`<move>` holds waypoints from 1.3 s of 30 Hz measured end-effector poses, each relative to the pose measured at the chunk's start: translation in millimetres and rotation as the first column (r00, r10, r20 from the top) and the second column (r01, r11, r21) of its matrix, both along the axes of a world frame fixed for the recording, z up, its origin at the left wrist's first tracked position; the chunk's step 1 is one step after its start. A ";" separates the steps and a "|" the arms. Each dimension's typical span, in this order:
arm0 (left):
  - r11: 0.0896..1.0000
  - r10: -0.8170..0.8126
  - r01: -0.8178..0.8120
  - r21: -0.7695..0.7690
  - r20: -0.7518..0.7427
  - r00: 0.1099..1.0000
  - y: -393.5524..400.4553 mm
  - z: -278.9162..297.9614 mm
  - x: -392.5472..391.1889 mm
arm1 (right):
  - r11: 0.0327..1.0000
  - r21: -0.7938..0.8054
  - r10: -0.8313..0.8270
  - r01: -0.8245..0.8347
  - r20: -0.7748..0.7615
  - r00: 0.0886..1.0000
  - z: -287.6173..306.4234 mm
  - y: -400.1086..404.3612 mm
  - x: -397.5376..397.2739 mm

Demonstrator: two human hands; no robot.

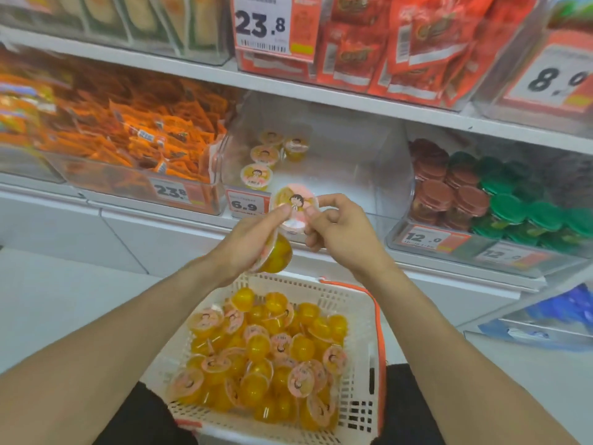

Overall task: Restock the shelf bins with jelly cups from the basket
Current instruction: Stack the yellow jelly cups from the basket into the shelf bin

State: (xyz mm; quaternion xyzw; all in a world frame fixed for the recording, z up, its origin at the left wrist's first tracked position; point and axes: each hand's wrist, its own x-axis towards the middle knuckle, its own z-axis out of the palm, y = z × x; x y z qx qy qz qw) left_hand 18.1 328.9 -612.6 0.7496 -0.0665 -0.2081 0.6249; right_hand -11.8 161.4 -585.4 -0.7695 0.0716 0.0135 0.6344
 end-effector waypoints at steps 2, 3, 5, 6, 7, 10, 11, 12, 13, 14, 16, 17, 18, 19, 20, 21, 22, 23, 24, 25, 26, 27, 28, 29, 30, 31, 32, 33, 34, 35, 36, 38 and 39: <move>1.000 -0.001 0.000 0.012 0.061 0.998 1.5 1.7 3.0 | 1.000 0.017 -0.011 0.011 -0.003 1.000 6.8 1.4 8.0; 1.000 0.013 -0.014 0.014 0.073 0.997 1.2 2.0 3.5 | 1.000 0.012 -0.014 0.014 0.000 1.000 8.0 1.4 13.8; 1.000 0.030 -0.030 0.007 0.056 0.998 0.5 0.4 4.4 | 0.999 -0.023 -0.037 0.038 0.009 0.999 9.4 0.1 31.5; 1.000 0.023 -0.024 0.018 0.049 0.999 -0.8 -0.5 4.3 | 0.997 -0.051 -0.065 0.065 0.005 0.998 10.5 -1.9 43.4; 0.999 0.035 -0.036 0.029 0.036 0.999 -3.1 -1.6 4.7 | 0.992 -0.079 -0.095 0.094 -0.005 0.995 11.6 -5.4 57.4; 0.994 0.114 -0.114 0.005 -0.057 0.992 -9.5 -2.1 6.8 | 0.975 -0.158 -0.167 0.155 -0.064 0.984 9.1 -18.8 108.5; 0.994 0.112 -0.113 -0.011 -0.072 0.991 -11.6 -1.4 7.2 | 0.967 -0.188 -0.191 0.171 -0.091 0.977 3.5 -23.4 126.8; 0.995 0.101 -0.101 -0.005 -0.072 0.992 -13.3 -1.2 8.0 | 0.958 -0.220 -0.212 0.182 -0.121 0.970 -4.3 -27.0 143.9; 0.996 0.085 -0.085 0.007 -0.066 0.994 -14.4 -1.2 9.1 | 0.952 -0.246 -0.226 0.183 -0.160 0.961 -13.9 -29.2 159.1; 0.998 0.064 -0.063 0.021 -0.054 0.996 -14.9 -1.3 10.7 | 0.950 -0.261 -0.228 0.173 -0.200 0.953 -23.3 -28.7 170.8; 0.998 0.021 -0.020 0.053 -0.022 1.000 -13.8 -2.4 16.6 | 0.945 -0.291 -0.228 0.151 -0.251 0.941 -40.5 -24.2 188.4; 0.998 0.008 -0.007 0.068 -0.015 1.000 -12.8 -2.7 19.4 | 0.939 -0.310 -0.234 0.150 -0.255 0.938 -47.6 -21.8 195.4; 0.997 0.000 0.001 0.075 -0.014 1.000 -12.0 -2.2 21.5 | 0.931 -0.332 -0.241 0.151 -0.250 0.938 -53.2 -19.0 201.5; 0.997 -0.007 0.008 0.080 -0.013 1.000 -11.4 -1.3 22.9 | 0.922 -0.355 -0.248 0.153 -0.242 0.938 -57.4 -16.9 206.5; 0.996 -0.012 0.013 0.085 -0.009 1.000 -11.1 -1.2 24.7 | 0.915 -0.374 -0.254 0.152 -0.238 0.938 -60.7 -15.3 211.2; 0.996 -0.016 0.016 0.092 -0.003 1.000 -10.9 -0.7 26.6 | 0.908 -0.391 -0.258 0.151 -0.236 0.937 -62.3 -14.6 215.4; 0.995 -0.020 0.020 0.099 0.001 1.000 -10.9 -1.1 29.0 | 0.901 -0.406 -0.264 0.153 -0.234 0.936 -63.2 -14.7 219.2; 0.994 -0.023 0.023 0.103 0.002 1.000 -11.0 -1.2 31.1 | 0.895 -0.416 -0.275 0.162 -0.229 0.934 -63.4 -15.4 222.9; 0.994 -0.025 0.025 0.104 0.002 1.000 -11.3 -1.2 33.0 | 0.892 -0.415 -0.289 0.177 -0.226 0.930 -62.7 -15.6 225.9; 0.994 -0.024 0.024 0.104 -0.001 1.000 -11.3 -1.0 34.5 | 0.892 -0.411 -0.301 0.189 -0.227 0.926 -62.1 -15.7 228.7; 0.995 -0.020 0.020 0.100 -0.005 1.000 -11.7 -0.5 35.4 | 0.890 -0.412 -0.308 0.195 -0.229 0.924 -61.7 -15.2 230.4; 0.995 -0.014 0.015 0.095 -0.008 1.000 -11.9 0.1 35.7 | 0.888 -0.415 -0.312 0.197 -0.230 0.922 -61.8 -14.9 231.5; 0.996 -0.005 0.006 0.092 -0.010 1.000 -12.4 0.5 35.7 | 0.890 -0.409 -0.313 0.200 -0.232 0.921 -62.2 -14.5 231.8; 0.996 0.006 -0.005 0.094 -0.010 1.000 -12.7 0.7 35.4 | 0.899 -0.384 -0.314 0.210 -0.233 0.920 -63.4 -14.8 231.6; 0.995 0.014 -0.013 0.101 -0.010 1.000 -13.1 0.7 34.6 | 0.911 -0.347 -0.314 0.221 -0.237 0.919 -64.6 -15.0 230.8; 0.994 0.018 -0.017 0.107 -0.011 1.000 -13.4 0.6 33.5 | 0.920 -0.314 -0.314 0.233 -0.238 0.919 -66.2 -15.9 230.0; 0.994 0.018 -0.016 0.108 -0.015 1.000 -13.8 0.6 32.7 | 0.926 -0.291 -0.313 0.240 -0.241 0.919 -66.6 -16.4 228.9; 0.995 0.015 -0.013 0.104 -0.023 1.000 -13.7 0.8 32.3 | 0.931 -0.274 -0.312 0.243 -0.244 0.918 -66.7 -16.9 228.2; 0.995 0.016 -0.013 0.094 -0.034 0.999 -13.8 1.2 32.1 | 0.937 -0.251 -0.307 0.245 -0.250 0.918 -66.6 -17.2 227.5; 0.996 0.022 -0.018 0.084 -0.049 0.999 -13.8 2.0 31.5 | 0.943 -0.225 -0.299 0.244 -0.258 0.919 -65.5 -17.3 225.9; 0.997 0.034 -0.029 0.075 -0.064 0.997 -13.9 3.1 31.2 | 0.951 -0.198 -0.287 0.239 -0.270 0.919 -64.0 -17.5 223.7; 0.995 0.081 -0.074 0.067 -0.104 0.991 -14.2 4.5 31.5 | 0.963 -0.156 -0.258 0.220 -0.297 0.919 -60.1 -17.7 218.9; 0.993 0.109 -0.101 0.063 -0.129 0.986 -14.3 5.8 31.3 | 0.965 -0.145 -0.255 0.220 -0.306 0.917 -59.5 -17.8 217.0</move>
